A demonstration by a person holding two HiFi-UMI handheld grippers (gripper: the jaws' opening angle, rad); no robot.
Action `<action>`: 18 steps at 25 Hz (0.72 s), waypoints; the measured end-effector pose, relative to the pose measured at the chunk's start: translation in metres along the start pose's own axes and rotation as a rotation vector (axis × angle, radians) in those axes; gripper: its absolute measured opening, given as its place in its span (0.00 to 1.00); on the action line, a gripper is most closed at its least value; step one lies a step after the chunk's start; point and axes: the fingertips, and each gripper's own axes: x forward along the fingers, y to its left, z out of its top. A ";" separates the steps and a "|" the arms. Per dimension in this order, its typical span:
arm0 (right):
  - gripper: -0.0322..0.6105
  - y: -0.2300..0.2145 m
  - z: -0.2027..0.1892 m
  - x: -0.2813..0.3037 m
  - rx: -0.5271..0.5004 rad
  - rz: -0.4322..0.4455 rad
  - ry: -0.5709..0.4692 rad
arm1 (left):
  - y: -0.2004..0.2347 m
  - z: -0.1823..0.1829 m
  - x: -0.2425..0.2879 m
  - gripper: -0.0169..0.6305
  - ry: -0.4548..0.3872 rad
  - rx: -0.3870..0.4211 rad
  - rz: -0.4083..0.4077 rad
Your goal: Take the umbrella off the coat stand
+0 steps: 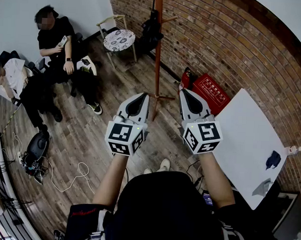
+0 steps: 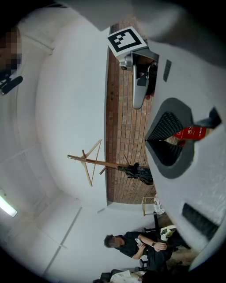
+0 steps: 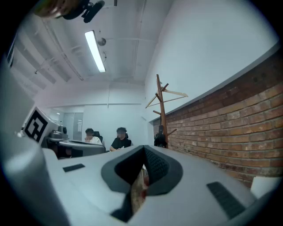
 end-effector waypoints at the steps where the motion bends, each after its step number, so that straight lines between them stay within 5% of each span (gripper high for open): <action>1: 0.09 0.000 0.000 -0.001 0.000 0.000 -0.001 | -0.001 0.000 0.000 0.05 0.001 0.003 0.000; 18: 0.09 -0.015 -0.010 0.003 0.033 0.033 0.017 | -0.006 -0.008 0.018 0.05 0.013 -0.014 0.015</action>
